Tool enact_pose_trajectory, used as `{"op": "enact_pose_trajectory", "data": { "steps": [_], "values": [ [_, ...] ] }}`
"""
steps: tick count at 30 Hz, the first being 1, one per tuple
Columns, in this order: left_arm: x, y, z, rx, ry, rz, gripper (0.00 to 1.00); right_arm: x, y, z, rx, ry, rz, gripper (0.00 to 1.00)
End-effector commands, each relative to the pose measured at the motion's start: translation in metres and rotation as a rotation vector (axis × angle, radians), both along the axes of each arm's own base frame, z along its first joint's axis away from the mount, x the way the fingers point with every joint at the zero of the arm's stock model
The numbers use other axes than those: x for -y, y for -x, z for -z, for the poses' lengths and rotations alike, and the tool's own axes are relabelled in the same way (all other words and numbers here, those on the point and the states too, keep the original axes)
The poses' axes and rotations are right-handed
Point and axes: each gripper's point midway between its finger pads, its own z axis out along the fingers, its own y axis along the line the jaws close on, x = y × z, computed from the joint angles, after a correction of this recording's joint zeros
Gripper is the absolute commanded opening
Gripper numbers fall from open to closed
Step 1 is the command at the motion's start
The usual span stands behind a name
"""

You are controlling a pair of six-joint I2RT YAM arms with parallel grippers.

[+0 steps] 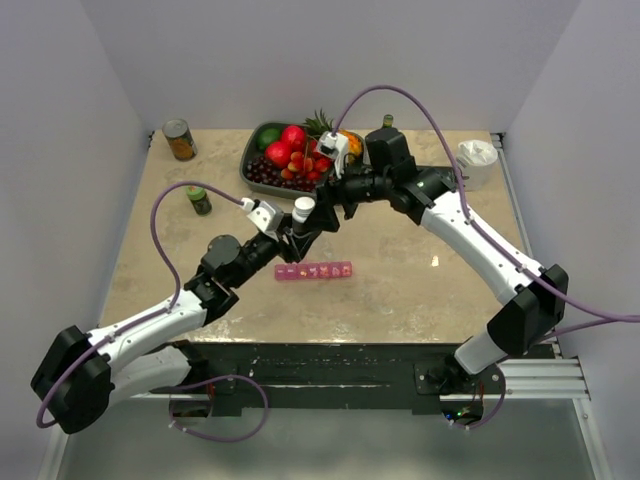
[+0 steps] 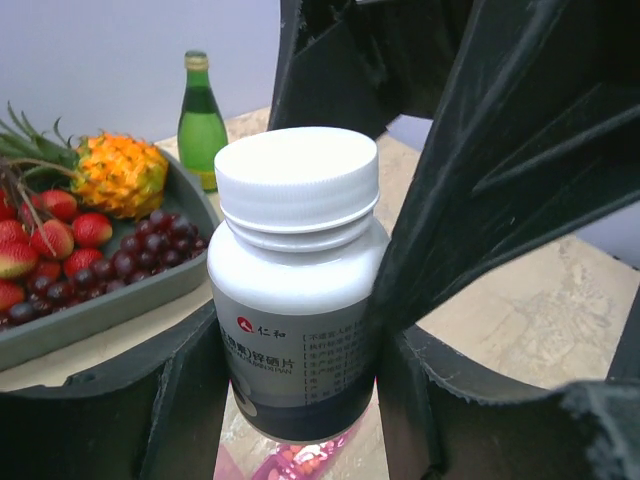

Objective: Sort the pills into containers

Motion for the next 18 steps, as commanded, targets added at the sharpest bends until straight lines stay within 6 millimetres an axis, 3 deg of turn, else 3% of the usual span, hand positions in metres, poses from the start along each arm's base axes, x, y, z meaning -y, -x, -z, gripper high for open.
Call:
{"op": "enact_pose_trajectory", "data": {
  "steps": [1,3,7,9,10,12,13,14,16,18],
  "values": [
    [0.000,0.012,-0.056,0.117,0.108,0.059,0.00,0.016,0.004,-0.054,0.108,-0.088,-0.069,0.90],
    [-0.001,0.018,-0.055,0.115,0.102,0.079,0.00,0.017,0.014,-0.065,0.147,-0.118,-0.139,0.96],
    [-0.001,0.028,-0.050,0.107,0.078,0.136,0.00,0.024,0.037,-0.067,0.201,-0.111,-0.263,0.99],
    [0.001,0.037,-0.052,0.119,0.068,0.189,0.00,0.031,0.048,-0.073,0.354,-0.093,-0.372,0.99],
    [0.005,0.048,-0.051,0.129,0.050,0.267,0.00,0.037,0.057,-0.066,0.350,-0.069,-0.406,0.99],
    [0.010,0.061,-0.050,0.138,0.031,0.364,0.00,0.044,0.071,-0.071,0.540,-0.067,-0.549,0.99],
    [0.015,0.079,-0.044,0.134,0.000,0.489,0.00,0.053,0.088,-0.060,0.505,-0.046,-0.610,0.99],
    [0.018,0.086,-0.042,0.128,-0.010,0.552,0.00,0.054,0.092,-0.062,0.616,-0.050,-0.684,0.99],
    [0.022,0.104,-0.033,0.102,-0.049,0.687,0.00,0.055,0.105,-0.055,0.581,-0.036,-0.732,0.99],
    [0.024,0.109,-0.033,0.096,-0.067,0.732,0.00,0.051,0.117,-0.049,0.556,-0.037,-0.791,0.99]
  ]
}}
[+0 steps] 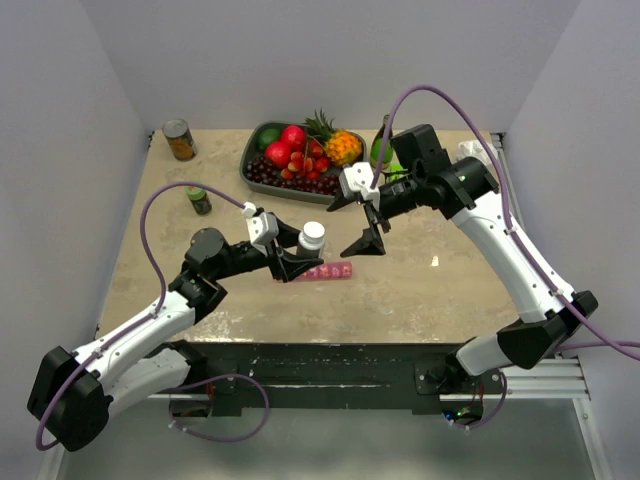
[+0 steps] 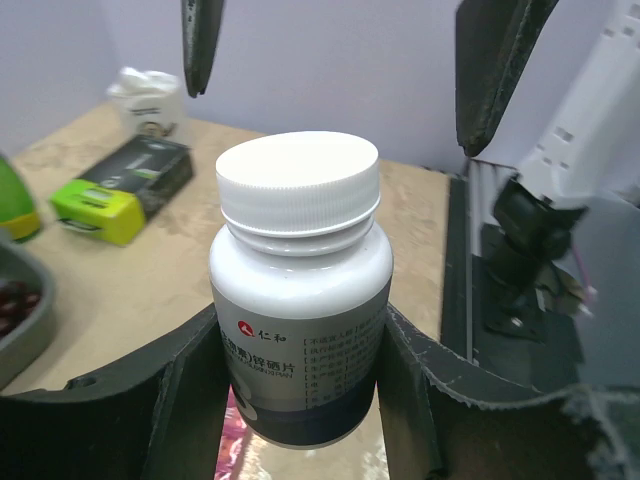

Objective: Sort the pills into containers

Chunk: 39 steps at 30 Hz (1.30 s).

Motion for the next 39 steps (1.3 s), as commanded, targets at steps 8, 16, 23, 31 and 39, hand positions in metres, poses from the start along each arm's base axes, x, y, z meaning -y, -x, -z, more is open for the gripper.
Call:
{"op": "enact_pose_trajectory", "data": {
  "steps": [8,16,23,31,39],
  "values": [
    [0.013,0.046,-0.007,0.026,-0.063,0.347,0.00,-0.011,0.057,0.011,-0.047,0.021,-0.261,0.89],
    [0.015,0.041,0.001,0.007,-0.083,0.332,0.00,-0.018,0.057,0.008,-0.088,0.017,-0.238,0.68],
    [0.016,0.027,0.004,-0.016,-0.103,0.272,0.00,-0.025,0.055,0.018,-0.121,0.053,-0.195,0.57],
    [0.008,0.001,-0.009,0.005,-0.104,0.090,0.00,-0.033,0.044,0.032,-0.231,0.119,-0.076,0.31],
    [-0.015,-0.045,-0.031,0.010,-0.030,-0.339,0.00,-0.052,-0.022,0.088,-0.382,0.231,0.355,0.11]
  ]
}}
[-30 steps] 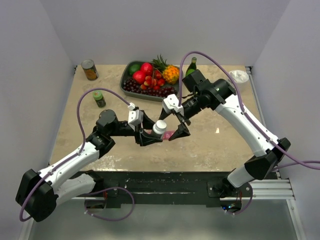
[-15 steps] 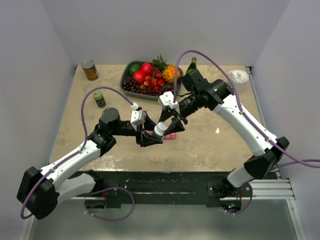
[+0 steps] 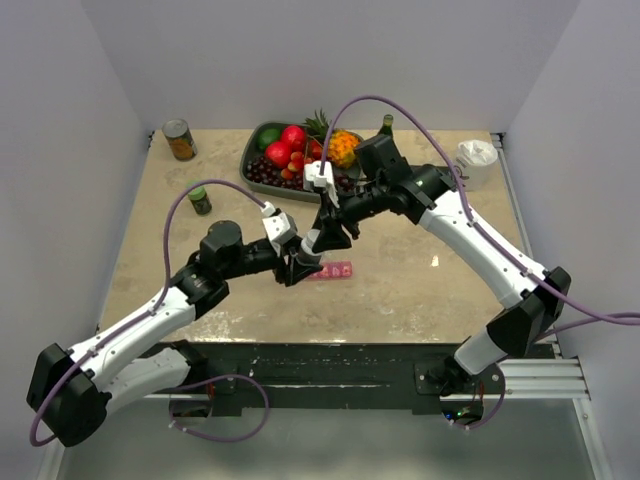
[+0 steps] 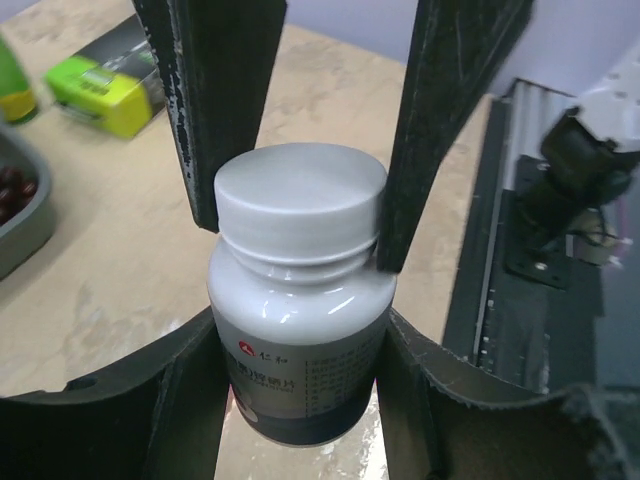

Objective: Sort the pills into containers

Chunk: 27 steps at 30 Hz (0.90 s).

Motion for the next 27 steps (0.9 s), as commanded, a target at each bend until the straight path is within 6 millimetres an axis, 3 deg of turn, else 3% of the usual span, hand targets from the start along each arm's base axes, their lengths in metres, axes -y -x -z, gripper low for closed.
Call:
{"op": "enact_pose_trajectory", "data": {
  "steps": [1,4,11,14,15,17,18,20,22,27],
  "values": [
    [-0.017,-0.053,-0.064,0.164,0.132,-0.382,0.00,-0.013,-0.026,0.053,-0.175,0.136,0.262,0.09],
    [-0.014,-0.058,-0.061,0.180,0.107,-0.409,0.00,-0.019,-0.036,0.059,-0.197,0.147,0.298,0.04],
    [-0.013,-0.060,-0.039,0.186,0.004,-0.393,0.00,-0.019,-0.036,0.063,-0.215,0.163,0.305,0.06],
    [-0.011,-0.051,-0.035,0.174,0.003,-0.339,0.00,-0.021,-0.026,0.050,-0.225,0.116,0.232,0.26],
    [-0.008,-0.044,-0.033,0.162,0.005,-0.301,0.00,-0.018,-0.023,0.045,-0.230,0.109,0.214,0.42],
    [-0.009,-0.038,-0.030,0.129,0.020,-0.259,0.00,-0.014,-0.017,0.022,-0.199,0.065,0.141,0.64],
    [-0.012,-0.034,-0.027,0.119,0.029,-0.245,0.00,-0.008,-0.020,0.010,-0.155,0.037,0.124,0.83],
    [-0.020,-0.034,-0.026,0.099,0.046,-0.236,0.00,0.000,-0.018,-0.015,-0.112,-0.015,0.088,0.98],
    [-0.021,-0.022,-0.023,0.074,0.060,-0.170,0.00,0.013,-0.021,-0.036,-0.016,-0.058,0.067,0.99],
    [-0.018,0.000,-0.023,0.034,0.063,-0.019,0.00,0.031,-0.001,-0.053,0.131,-0.089,-0.054,0.99]
  ]
}}
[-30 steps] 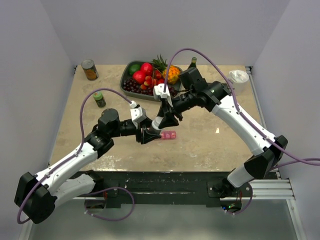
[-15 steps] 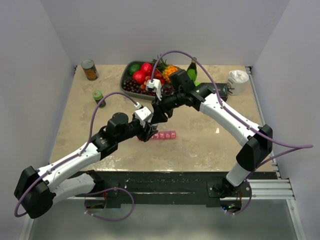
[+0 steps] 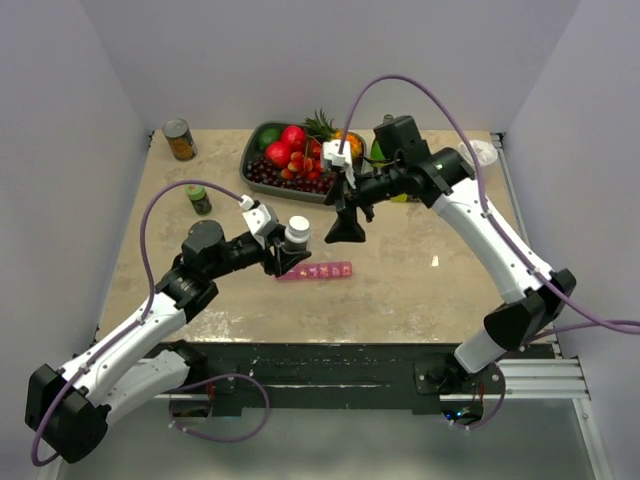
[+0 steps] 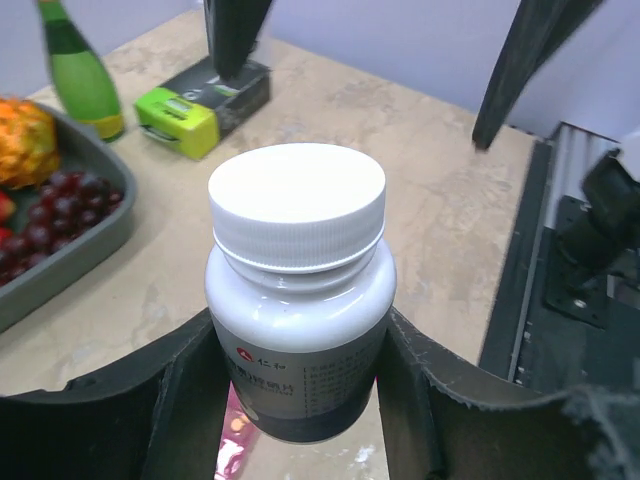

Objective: Sort the pills into containers

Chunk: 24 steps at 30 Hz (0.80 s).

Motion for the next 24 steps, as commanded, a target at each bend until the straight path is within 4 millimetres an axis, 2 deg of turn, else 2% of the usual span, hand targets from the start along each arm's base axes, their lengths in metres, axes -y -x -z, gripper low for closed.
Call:
{"op": "enact_pose_trajectory", "data": {
  "steps": [1,3,7,11,17,21,22,24],
  "values": [
    [0.014,0.032,-0.011,-0.012,0.051,0.214,0.00,0.018,0.041,-0.039,0.241,-0.097,-0.237,0.99],
    [0.019,0.044,-0.012,-0.026,0.056,0.299,0.00,0.018,0.059,-0.036,0.286,-0.140,-0.360,0.99],
    [0.026,0.058,-0.013,-0.042,0.062,0.407,0.00,0.011,0.080,-0.024,0.276,-0.147,-0.482,0.99],
    [0.030,0.065,-0.018,-0.047,0.077,0.480,0.00,0.000,0.079,-0.015,0.229,-0.136,-0.504,0.97],
    [0.032,0.066,-0.017,-0.051,0.079,0.500,0.00,-0.009,0.073,-0.012,0.191,-0.139,-0.474,0.92],
    [0.032,0.061,-0.018,-0.050,0.082,0.476,0.00,-0.015,0.073,-0.009,0.148,-0.132,-0.441,0.81],
    [0.032,0.060,-0.018,-0.047,0.082,0.465,0.00,-0.015,0.073,-0.010,0.138,-0.132,-0.434,0.76],
    [0.031,0.054,-0.019,-0.042,0.079,0.429,0.00,-0.019,0.072,-0.010,0.106,-0.135,-0.405,0.73]
  ]
}}
